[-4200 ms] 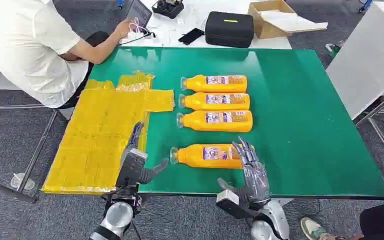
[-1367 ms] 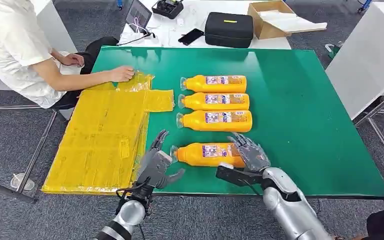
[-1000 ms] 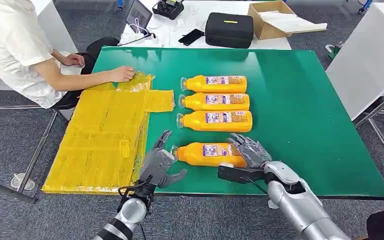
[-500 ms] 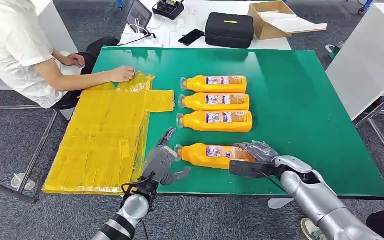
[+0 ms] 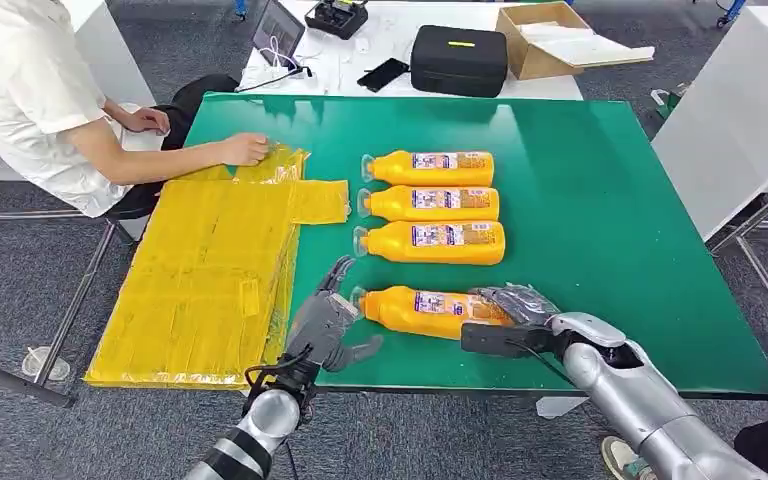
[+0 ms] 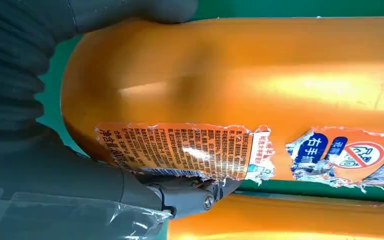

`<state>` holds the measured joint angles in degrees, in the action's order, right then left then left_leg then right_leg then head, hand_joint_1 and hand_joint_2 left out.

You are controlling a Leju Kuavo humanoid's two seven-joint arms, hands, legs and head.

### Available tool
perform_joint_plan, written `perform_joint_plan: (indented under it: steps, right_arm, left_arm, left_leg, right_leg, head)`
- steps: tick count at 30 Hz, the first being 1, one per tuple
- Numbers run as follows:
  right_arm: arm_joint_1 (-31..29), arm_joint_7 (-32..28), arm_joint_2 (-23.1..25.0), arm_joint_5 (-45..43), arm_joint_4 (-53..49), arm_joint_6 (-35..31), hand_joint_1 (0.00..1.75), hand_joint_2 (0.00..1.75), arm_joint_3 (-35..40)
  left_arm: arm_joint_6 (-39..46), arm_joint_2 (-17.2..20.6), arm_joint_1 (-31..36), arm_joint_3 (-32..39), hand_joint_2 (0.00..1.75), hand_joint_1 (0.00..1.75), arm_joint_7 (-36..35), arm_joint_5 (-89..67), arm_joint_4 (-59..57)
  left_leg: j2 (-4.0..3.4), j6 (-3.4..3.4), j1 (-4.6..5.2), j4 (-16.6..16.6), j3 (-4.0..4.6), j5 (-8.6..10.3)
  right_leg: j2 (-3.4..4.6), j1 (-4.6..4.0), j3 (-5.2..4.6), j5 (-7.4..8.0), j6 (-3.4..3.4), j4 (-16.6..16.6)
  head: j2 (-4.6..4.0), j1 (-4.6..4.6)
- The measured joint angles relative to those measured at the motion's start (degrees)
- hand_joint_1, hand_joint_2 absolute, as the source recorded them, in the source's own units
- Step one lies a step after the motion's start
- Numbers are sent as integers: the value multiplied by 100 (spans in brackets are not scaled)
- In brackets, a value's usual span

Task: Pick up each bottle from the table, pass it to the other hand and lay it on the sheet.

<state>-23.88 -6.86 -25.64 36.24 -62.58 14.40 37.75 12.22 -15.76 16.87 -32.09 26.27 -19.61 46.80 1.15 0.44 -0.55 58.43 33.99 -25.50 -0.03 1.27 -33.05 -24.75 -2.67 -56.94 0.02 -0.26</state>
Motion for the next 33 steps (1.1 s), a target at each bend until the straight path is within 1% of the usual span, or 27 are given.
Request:
perform_joint_plan:
  steps: [25,26,27,28,29,30,31,32,33]
  right_arm:
    - [-11,-42,-9,-48,2,-42,175,175,50]
    - [154,-333,163,-368,-68,-346,175,175,-22]
    - [439,-664,287,-752,-169,-715,175,175,-209]
    - [820,-1156,477,-1435,-331,-1123,175,175,-500]
    - [1179,-1455,654,-2068,-462,-1347,175,175,-881]
    - [1504,-1592,937,-2476,-558,-1476,175,175,-1289]
    - [1701,-1701,1080,-2717,-656,-1554,175,175,-1695]
    - [1812,-1733,1227,-2706,-728,-1569,175,175,-1975]
    - [1885,-1735,1292,-2666,-772,-1582,175,175,-2222]
  left_arm:
    - [-68,-7,6,-4,175,0,53,86,-11]
    - [-377,-37,-114,55,175,0,305,406,59]
    - [-833,-37,-390,193,175,0,510,875,305]
    - [-1553,7,-703,427,175,0,643,1726,727]
    - [-2263,70,-938,569,175,0,675,2608,1046]
    - [-2690,113,-1106,714,175,0,647,3792,1369]
    - [-2721,149,-1256,798,175,0,636,4615,1574]
    - [-2603,179,-1387,870,175,0,643,5285,1756]
    - [-2570,203,-1474,914,175,0,667,5595,1845]
  left_leg:
    - [0,0,0,0,0,0]
    - [5,0,-2,-2,-3,0]
    - [4,-2,-14,-3,-5,-6]
    - [9,-6,-16,-2,0,-11]
    - [8,-5,-15,-2,12,-12]
    - [22,-5,-9,-4,28,-11]
    - [29,-7,-9,-9,37,-9]
    - [25,-7,-16,-11,40,-9]
    - [17,-8,-17,-11,40,-9]
  right_leg:
    - [0,0,4,0,0,0]
    - [-3,-3,12,-1,-1,0]
    - [-3,-14,18,-4,0,0]
    - [-3,-20,13,-4,-1,0]
    - [-3,-18,-2,-4,0,0]
    - [-16,-10,-17,-6,-2,-2]
    - [-26,-9,-30,-11,3,-2]
    - [-23,-15,-33,-12,4,-2]
    - [-22,-19,-35,-12,5,-2]
  head:
    - [-2,-2]
    - [-2,-4]
    - [-2,7]
    - [-2,20]
    - [-2,6]
    - [-2,-11]
    - [-2,-7]
    - [-2,-9]
    - [-2,0]
